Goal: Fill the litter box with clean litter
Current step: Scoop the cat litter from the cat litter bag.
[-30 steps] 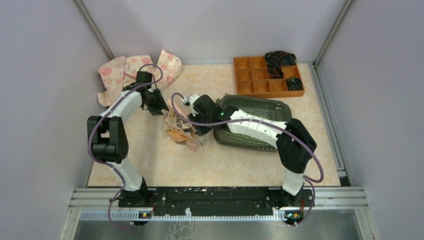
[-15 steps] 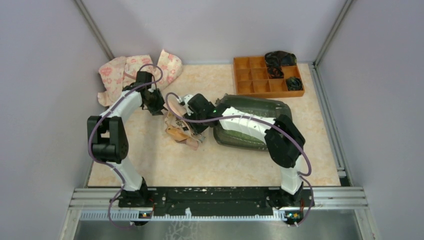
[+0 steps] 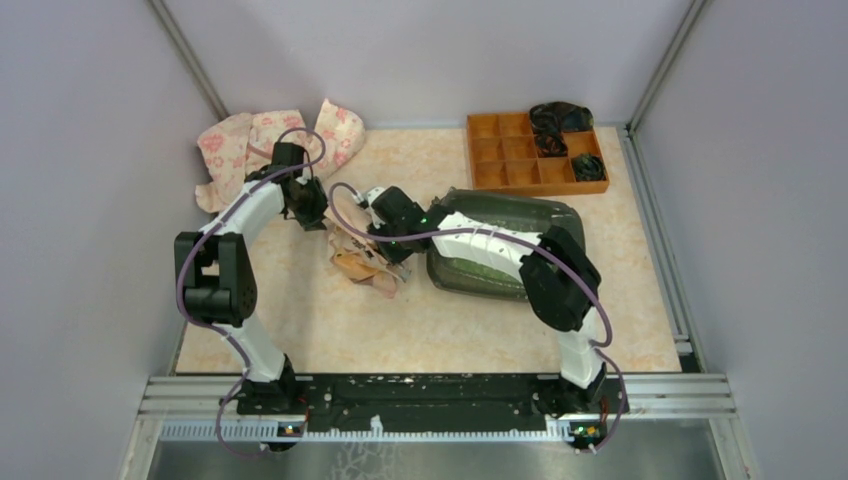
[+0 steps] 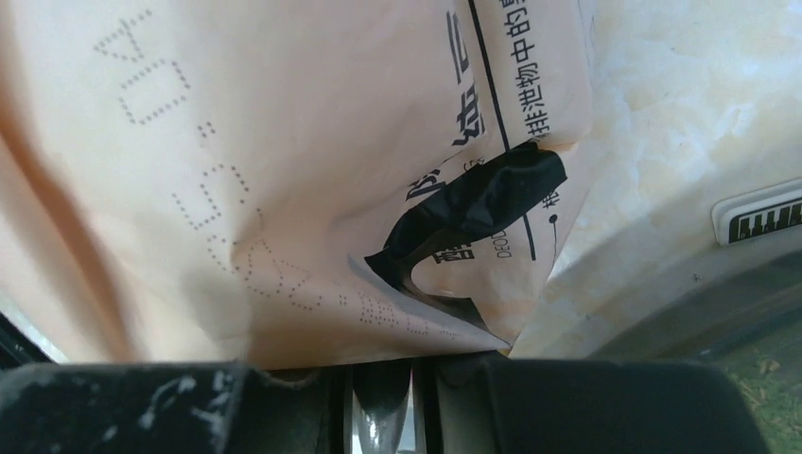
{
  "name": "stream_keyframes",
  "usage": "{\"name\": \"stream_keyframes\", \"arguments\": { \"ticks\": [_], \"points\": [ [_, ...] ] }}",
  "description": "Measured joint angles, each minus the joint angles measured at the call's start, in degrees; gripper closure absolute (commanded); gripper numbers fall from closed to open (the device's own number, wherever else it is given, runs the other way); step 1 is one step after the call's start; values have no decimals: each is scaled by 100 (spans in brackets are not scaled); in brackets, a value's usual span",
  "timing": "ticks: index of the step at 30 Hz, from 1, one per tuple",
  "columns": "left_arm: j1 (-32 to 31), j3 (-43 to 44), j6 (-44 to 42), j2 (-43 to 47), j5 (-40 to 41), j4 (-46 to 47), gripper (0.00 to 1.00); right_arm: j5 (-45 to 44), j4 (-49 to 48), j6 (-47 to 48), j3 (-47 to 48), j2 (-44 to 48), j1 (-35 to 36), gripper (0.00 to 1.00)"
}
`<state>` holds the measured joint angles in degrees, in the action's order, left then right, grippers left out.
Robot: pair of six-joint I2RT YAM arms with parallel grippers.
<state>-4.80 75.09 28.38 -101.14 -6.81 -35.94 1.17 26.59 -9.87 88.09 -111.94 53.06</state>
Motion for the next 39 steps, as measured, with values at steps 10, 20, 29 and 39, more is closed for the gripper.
{"name": "stream_keyframes", "arguments": {
  "ticks": [10, 20, 29, 39],
  "points": [
    [0, 57, -107, 0, 42, -24, 55, -533, -1906, -125, -1692, 614, 168, 100],
    [0, 321, -173, 0, 153, -168, 55, -1307, -3032, -79, -3239, 2024, 422, 100],
    [0, 442, -232, 15, 260, -315, 55, -1707, -3799, 114, -4059, 2747, 667, 100],
    [0, 466, -251, 94, 365, -376, 55, -2616, -4271, 380, -4896, 3486, 1290, 100]
  ]
}}
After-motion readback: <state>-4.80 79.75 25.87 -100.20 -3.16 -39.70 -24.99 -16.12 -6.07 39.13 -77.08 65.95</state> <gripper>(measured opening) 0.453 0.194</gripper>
